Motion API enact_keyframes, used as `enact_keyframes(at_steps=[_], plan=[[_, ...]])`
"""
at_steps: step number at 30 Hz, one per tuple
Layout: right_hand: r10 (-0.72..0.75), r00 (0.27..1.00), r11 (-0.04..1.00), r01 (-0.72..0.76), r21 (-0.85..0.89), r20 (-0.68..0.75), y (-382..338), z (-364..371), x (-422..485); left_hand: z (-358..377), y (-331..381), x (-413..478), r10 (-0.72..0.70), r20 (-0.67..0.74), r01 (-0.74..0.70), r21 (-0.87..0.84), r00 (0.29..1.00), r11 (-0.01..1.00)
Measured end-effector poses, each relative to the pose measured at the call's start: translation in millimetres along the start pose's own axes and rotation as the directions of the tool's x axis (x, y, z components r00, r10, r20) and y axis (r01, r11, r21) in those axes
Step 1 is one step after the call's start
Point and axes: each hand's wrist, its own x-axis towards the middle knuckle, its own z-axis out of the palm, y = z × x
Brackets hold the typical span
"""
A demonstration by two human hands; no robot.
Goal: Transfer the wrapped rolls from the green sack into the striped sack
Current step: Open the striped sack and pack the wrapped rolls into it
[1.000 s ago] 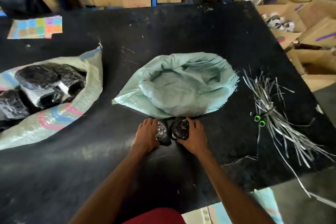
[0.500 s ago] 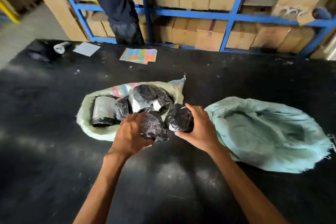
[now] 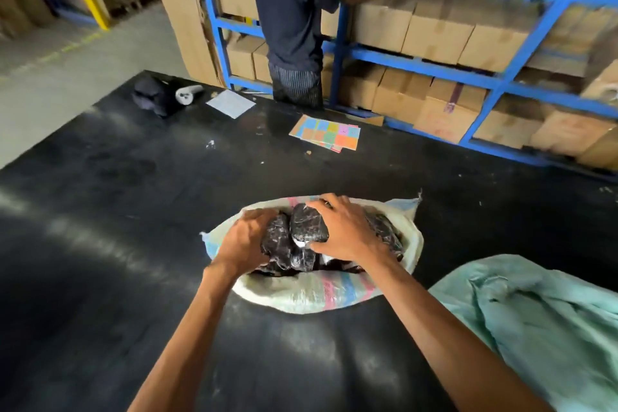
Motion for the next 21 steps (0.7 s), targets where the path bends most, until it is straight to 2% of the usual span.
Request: enact_keyframes(at_steps=[4,7,9,11,13,14,16,17,19,20,21], plan=[[-0.032,0.998,0.999,0.03,0.024,0.053,11,8,10,13,-9,11,0.016,-0.005,-0.016,-0.028,1.0,0.999],[-0.054,0.997,0.994,0.049,0.095,0.051,20,6,4,17,-14,10,-0.064,0.069,0.064,0.01,0.996,0.998],[0.037,0.999,0.964,-0.027,0.264,-0.034,30,1,-9,16,-20,0,-0.111,0.05,0.112,-0.037,0.993,0.993],[0.239,0.964,0.89,-0.168,0.423,-0.12,48,1,-23,12,-24,-12,-0.129,-0.078,0.118,-0.127,0.989,0.985],[0.497,0.865,0.751,-0.392,0.531,-0.064,79,12,-32,11,-26,-22,-0.321,-0.183,0.265,-0.275,0.929,0.924],[0.61,0.792,0.665,-0.512,0.544,0.0,98,20,-35,12,-27,-25,-0.467,-0.175,0.388,-0.352,0.867,0.852],[0.749,0.642,0.477,-0.694,0.54,0.164,128,34,-46,19,-24,-27,-0.729,-0.03,0.631,-0.478,0.684,0.612],[0.77,0.581,0.365,-0.74,0.565,0.264,138,40,-54,26,-24,-27,-0.79,0.031,0.692,-0.503,0.613,0.518],[0.715,0.501,0.06,-0.739,0.671,0.488,147,51,-71,39,-20,-27,-0.841,0.072,0.73,-0.54,0.536,0.418],[0.666,0.483,-0.086,-0.707,0.702,0.569,149,56,-79,45,-22,-24,-0.866,0.077,0.738,-0.563,0.493,0.371],[0.628,0.476,-0.178,-0.682,0.709,0.615,149,58,-88,50,-26,-22,-0.888,0.063,0.739,-0.583,0.456,0.338]])
